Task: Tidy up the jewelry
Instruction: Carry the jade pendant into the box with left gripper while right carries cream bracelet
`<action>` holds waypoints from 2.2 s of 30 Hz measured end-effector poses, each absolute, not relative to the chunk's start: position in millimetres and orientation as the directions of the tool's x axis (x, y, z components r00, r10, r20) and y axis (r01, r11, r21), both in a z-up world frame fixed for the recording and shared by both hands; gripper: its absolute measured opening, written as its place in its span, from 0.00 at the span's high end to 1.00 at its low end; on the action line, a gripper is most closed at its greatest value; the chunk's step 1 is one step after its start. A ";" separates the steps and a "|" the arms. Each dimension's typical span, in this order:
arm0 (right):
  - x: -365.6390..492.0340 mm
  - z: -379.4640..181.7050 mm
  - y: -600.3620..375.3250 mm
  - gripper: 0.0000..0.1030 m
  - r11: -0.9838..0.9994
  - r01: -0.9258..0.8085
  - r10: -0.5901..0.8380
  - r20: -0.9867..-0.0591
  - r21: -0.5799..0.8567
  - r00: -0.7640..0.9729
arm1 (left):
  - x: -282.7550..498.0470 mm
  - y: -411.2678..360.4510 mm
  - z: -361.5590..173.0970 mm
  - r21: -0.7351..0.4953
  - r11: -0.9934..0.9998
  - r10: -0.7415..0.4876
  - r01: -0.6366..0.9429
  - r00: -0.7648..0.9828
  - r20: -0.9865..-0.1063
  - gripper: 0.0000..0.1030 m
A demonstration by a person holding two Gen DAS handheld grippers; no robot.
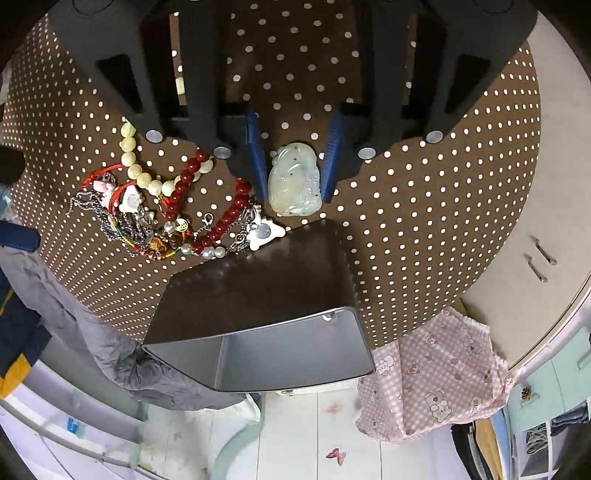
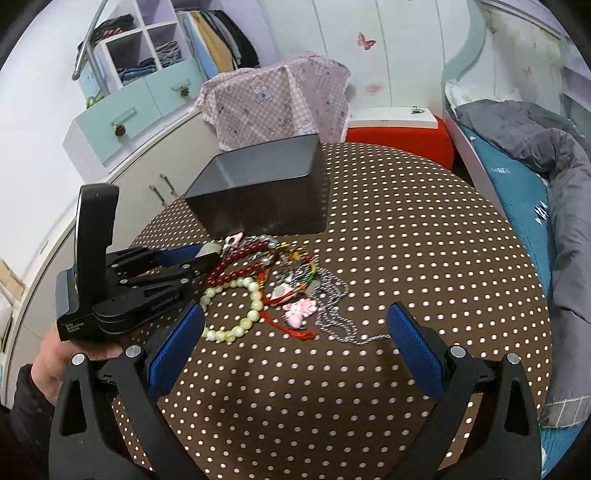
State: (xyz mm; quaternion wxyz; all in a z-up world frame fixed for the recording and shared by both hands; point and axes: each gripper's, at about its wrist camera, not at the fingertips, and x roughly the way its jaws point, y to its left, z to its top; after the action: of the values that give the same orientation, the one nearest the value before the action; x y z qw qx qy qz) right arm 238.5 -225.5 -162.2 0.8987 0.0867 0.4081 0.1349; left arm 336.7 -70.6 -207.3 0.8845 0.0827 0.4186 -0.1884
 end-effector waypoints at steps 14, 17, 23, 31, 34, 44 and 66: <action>262.6 -194.9 -116.7 0.50 0.883 -0.461 0.353 -0.776 0.090 0.523 | 285.5 -5.8 -186.4 -0.080 0.964 -0.226 0.253 0.631 -0.742 0.73; 262.1 -206.8 -108.6 0.73 0.883 -0.468 0.309 -0.789 0.030 0.531 | 279.7 -2.6 -182.7 -0.078 0.965 -0.226 0.252 0.637 -0.737 0.72; 243.4 -190.1 -138.6 0.92 0.875 -0.458 0.407 -0.751 0.157 0.520 | 265.3 1.4 -168.6 -0.096 0.961 -0.248 0.260 0.652 -0.717 0.72; 228.6 -136.7 -182.4 0.92 0.835 -0.450 0.541 -0.627 0.317 0.561 | 257.1 -7.9 -136.0 -0.117 0.950 -0.293 0.291 0.689 -0.663 0.72; 225.4 -110.9 -190.4 0.92 0.823 -0.465 0.564 -0.575 0.327 0.593 | 256.2 -10.3 -121.9 -0.112 0.946 -0.303 0.305 0.705 -0.641 0.72; 252.0 -35.0 -206.3 0.92 0.828 -0.489 0.559 -0.453 0.273 0.695 | 272.3 -20.4 -77.2 -0.099 0.935 -0.336 0.342 0.757 -0.561 0.72; 366.2 -78.0 -239.0 0.60 0.889 -0.265 0.442 -0.542 0.375 0.715 | 384.9 -66.3 -84.3 -0.133 0.939 -0.328 0.316 0.713 -0.620 0.10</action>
State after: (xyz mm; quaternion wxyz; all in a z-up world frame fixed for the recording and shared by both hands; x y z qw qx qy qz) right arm 366.2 -239.0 -78.0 0.9159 0.1362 0.3246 0.1928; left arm 384.9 -66.3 -84.3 0.9255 -0.0087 0.3363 -0.1741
